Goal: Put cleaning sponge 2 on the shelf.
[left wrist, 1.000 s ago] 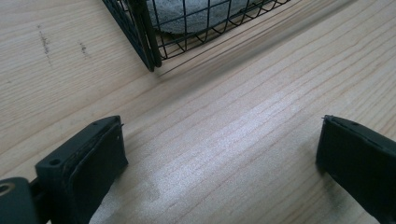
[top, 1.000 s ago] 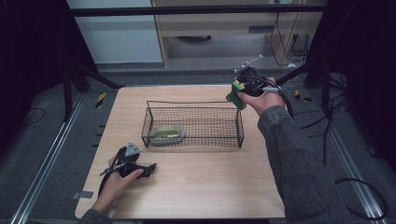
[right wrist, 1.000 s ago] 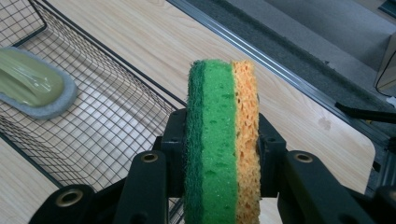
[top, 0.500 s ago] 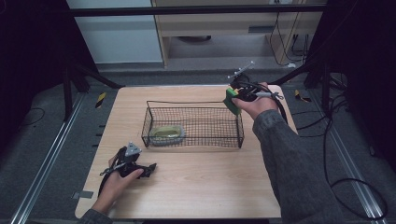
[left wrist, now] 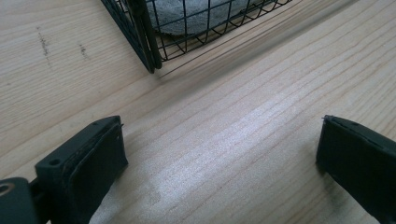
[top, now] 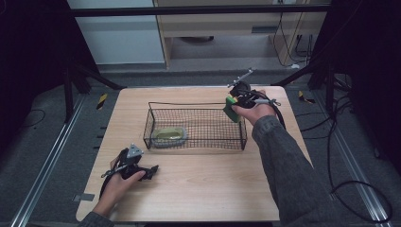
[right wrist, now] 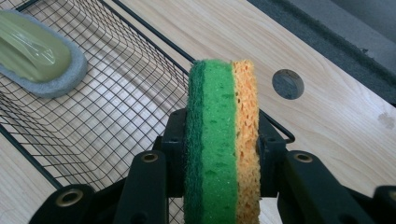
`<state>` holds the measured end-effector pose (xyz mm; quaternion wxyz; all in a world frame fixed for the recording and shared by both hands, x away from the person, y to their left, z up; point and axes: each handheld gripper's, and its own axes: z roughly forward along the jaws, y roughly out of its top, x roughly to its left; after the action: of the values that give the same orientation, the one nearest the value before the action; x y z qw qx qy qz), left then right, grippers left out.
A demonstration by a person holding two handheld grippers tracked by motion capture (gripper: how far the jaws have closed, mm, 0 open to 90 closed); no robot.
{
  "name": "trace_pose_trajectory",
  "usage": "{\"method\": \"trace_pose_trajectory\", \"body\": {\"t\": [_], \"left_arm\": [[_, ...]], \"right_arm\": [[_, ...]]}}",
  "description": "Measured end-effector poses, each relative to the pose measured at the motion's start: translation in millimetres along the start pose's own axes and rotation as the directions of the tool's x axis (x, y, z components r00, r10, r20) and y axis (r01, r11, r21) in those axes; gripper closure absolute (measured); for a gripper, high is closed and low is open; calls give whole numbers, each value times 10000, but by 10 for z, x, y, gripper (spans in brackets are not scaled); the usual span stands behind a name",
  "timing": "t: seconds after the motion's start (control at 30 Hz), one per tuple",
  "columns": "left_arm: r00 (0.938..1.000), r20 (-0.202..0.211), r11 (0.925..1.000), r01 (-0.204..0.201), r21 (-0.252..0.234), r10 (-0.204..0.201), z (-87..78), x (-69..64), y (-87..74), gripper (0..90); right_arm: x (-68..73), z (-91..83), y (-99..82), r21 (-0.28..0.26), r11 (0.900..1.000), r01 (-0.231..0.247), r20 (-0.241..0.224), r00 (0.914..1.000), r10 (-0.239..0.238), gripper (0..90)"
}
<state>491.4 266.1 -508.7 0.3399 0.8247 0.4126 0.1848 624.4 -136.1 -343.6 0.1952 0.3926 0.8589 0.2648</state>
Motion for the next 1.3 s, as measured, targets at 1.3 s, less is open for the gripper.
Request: {"method": "trace_pose_trajectory", "body": {"t": [1.3], "left_arm": [[10000,18,10000,-37,1,37,8,7,8,2]], "right_arm": [[-115,383,-278,445,9987,-256,-273,9993,268,646]]}}
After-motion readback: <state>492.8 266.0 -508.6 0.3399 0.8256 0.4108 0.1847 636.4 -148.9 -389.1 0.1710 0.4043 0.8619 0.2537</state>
